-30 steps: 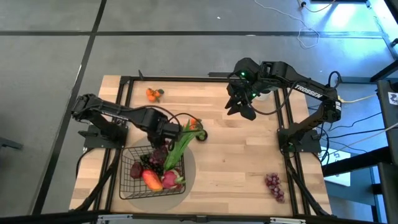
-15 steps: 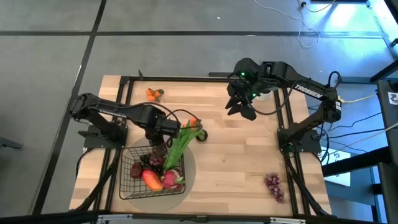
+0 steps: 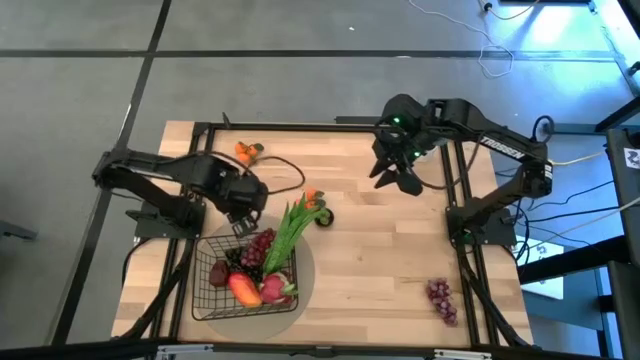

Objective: Build produce basket
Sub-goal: Put the black mangosteen into the black wire basket

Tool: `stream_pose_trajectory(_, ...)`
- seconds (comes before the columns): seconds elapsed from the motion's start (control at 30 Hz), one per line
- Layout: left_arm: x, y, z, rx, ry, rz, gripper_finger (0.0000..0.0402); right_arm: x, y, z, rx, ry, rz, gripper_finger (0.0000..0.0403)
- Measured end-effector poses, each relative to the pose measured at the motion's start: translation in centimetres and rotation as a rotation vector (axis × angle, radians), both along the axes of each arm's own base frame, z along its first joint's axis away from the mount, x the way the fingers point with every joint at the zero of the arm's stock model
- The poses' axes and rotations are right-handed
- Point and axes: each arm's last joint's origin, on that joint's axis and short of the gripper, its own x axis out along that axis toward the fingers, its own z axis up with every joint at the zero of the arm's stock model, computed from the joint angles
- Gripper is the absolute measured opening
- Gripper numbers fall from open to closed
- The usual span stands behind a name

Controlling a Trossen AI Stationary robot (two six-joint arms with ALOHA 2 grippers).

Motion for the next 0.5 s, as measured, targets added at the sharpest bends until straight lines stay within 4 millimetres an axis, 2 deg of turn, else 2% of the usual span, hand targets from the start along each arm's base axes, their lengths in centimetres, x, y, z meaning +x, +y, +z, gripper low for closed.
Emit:
stream_pose_trajectory(0.17,-1.3,0.5,1.4,0.074,-0.11,0.053,0.0094,-2.5,1.7,1.1,0.035,0.049,-0.01,0.0154)
stream_pose_trajectory(0.3,-2.4,0.9,2.5,0.161,-0.208,0.097,0.0094,-3.7,3.5,1.8,0.082,0.077,-0.055,0.0154)
stream_pose_trajectory(0.5,-3.6,1.5,3.5,0.249,-0.294,0.142,0.0094,-5.9,6.2,0.7,0.134,0.255,-0.298,0.0154)
